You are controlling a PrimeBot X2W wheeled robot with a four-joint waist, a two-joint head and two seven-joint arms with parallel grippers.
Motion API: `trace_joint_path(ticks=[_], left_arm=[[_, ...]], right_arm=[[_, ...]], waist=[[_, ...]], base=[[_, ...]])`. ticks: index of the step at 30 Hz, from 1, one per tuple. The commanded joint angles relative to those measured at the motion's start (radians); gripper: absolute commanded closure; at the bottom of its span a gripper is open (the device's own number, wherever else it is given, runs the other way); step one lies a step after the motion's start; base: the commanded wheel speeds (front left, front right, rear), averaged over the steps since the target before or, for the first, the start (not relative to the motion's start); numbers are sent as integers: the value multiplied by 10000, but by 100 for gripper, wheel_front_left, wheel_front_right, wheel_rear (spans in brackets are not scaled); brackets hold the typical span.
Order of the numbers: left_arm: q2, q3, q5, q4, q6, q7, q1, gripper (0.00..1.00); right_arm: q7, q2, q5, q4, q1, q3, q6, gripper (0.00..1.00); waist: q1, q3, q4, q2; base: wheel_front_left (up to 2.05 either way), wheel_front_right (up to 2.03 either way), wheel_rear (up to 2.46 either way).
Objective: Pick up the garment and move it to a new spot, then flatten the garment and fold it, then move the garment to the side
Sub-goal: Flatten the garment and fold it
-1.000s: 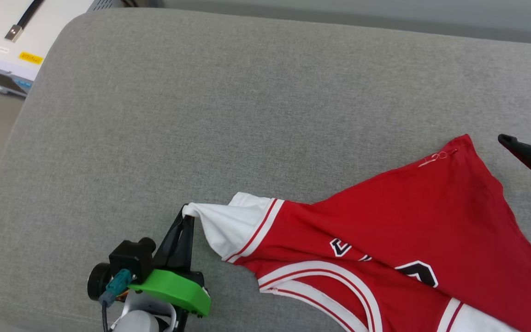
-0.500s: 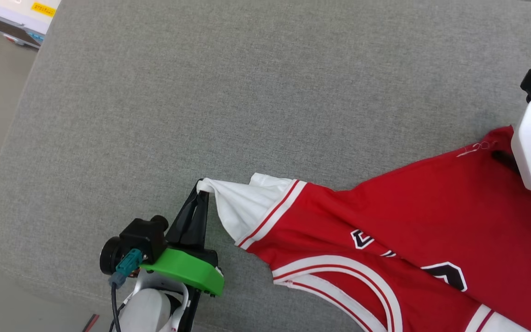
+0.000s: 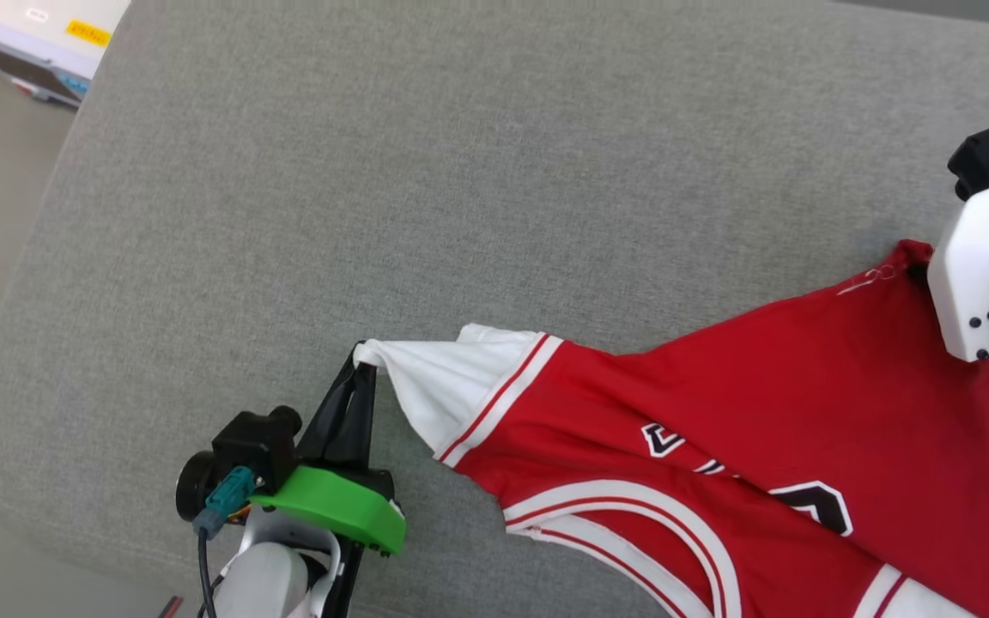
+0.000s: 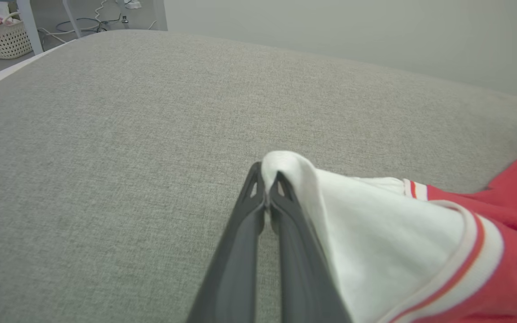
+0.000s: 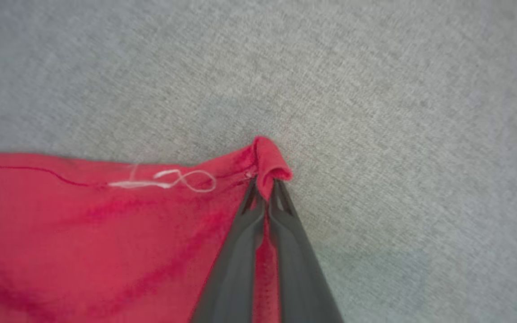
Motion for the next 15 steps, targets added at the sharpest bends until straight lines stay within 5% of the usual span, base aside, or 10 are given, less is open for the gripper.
trace_joint_path(ticks=[1,15], left_arm=[[-8,107,62,37,-22,10,123,100],[492,717,458,-855,5,10,71,100]], right_arm=[[-226,90,161,34,48,124,4,100],[-3924,-438,1025,-1661,1056,-857,4,100]], waist=[[-1,-531,-346,0],[-1,-2422,-1324,0]], base=[[0,0,0],[0,0,0]])
